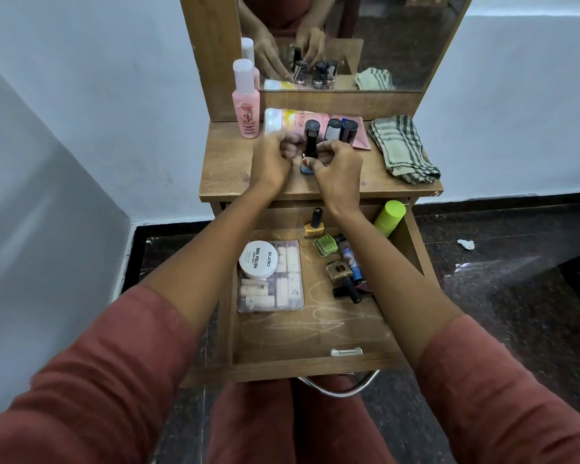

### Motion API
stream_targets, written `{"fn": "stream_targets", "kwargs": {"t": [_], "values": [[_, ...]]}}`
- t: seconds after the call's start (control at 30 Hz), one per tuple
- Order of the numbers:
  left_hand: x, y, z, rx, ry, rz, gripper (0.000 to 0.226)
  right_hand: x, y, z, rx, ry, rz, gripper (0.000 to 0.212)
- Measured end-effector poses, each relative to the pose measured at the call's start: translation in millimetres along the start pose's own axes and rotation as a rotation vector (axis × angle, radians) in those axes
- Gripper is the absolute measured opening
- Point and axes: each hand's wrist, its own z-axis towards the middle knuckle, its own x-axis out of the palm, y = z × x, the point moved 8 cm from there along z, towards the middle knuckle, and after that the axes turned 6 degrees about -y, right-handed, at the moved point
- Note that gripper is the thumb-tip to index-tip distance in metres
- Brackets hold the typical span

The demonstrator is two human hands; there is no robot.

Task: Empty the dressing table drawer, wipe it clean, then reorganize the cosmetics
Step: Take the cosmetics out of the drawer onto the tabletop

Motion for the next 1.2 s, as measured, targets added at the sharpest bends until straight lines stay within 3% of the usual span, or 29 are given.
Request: {"fn": "stream_targets", "kwargs": {"t": [0.17,0.3,0.47,0.8,1.07,1.2], "values": [[2.2,3.9,-14.6,-0.009,0.090,0.104,0.035,6.5,-2.8,-5.1,0.005,0.030,0.012,0.022],[-6.6,7.0,-10.3,-0.013,-0.011,0.156,0.035,11.6,-2.4,-7.4,0.021,0.075,0.031,0.025],[-10.0,12.0,-3.3,-0.048,-0.088,0.173,0.028,-3.3,-10.5,-4.6,0.028,-0.052,-0.031,0.017],[-0.8,1.8,0.2,-0.064,-0.100,0.176,0.033,-23.0,-30.6,2.7,0.107,-0.154,-0.033,0.011],[-7.3,5.9,-6.8,-0.066,-0.173,0.090,0.016,-40.2,-32.3,-0.7,0.009,-0.047,-0.023,0.011],[-17.3,-8.6,-26.7,0.056,-0.252,0.062,0.019,-53.0,-35.8,-16.3,-0.016,0.046,-0.038,0.013]]}}
